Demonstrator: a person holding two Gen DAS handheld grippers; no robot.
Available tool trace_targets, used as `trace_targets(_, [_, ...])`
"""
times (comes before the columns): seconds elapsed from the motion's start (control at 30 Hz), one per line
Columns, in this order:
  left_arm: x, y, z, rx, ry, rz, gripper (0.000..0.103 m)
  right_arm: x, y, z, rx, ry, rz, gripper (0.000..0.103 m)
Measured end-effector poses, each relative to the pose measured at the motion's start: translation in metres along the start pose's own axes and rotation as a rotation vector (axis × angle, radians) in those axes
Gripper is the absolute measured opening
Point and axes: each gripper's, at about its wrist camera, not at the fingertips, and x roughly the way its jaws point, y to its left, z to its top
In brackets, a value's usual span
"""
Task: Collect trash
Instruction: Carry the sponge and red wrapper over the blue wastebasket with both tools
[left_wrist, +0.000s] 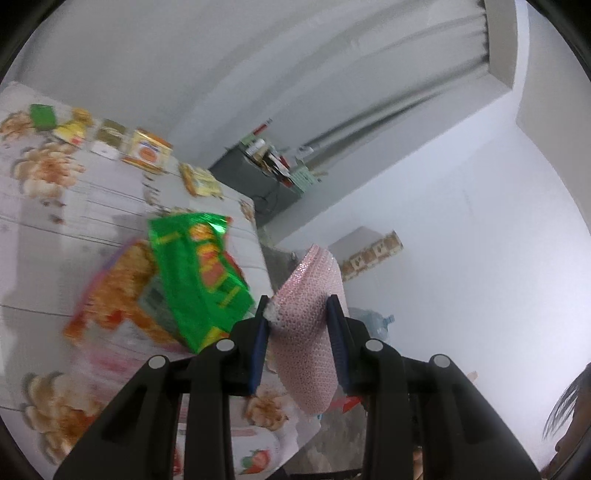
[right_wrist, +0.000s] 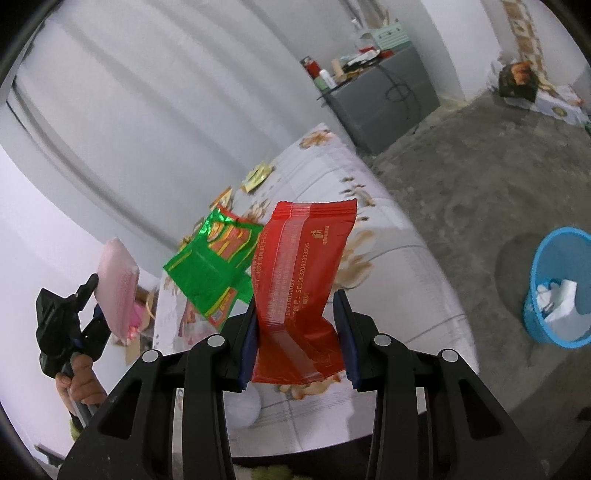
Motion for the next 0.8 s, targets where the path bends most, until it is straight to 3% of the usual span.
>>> trace_targets(0.37, [0.102,-0.075,-0.025,0.135,0.186,-0.055,0.029,-0.049,-0.058,-0.001,0.114,-0.094,-0.061,0.035])
trace_targets(0.63, [0.216,-0.144,-0.061,0.256,0.4,-0.051,0.029,-0.091,-0.128,-0.003,0.251,-0.185,-0.19,0.035])
trace_targets(0.8, [0.298,-0.194,-0.098,0.392,0.523,-0.046,0.029,-0.11,-0.19,0.002,0.381,-0.221,-0.294,0.035])
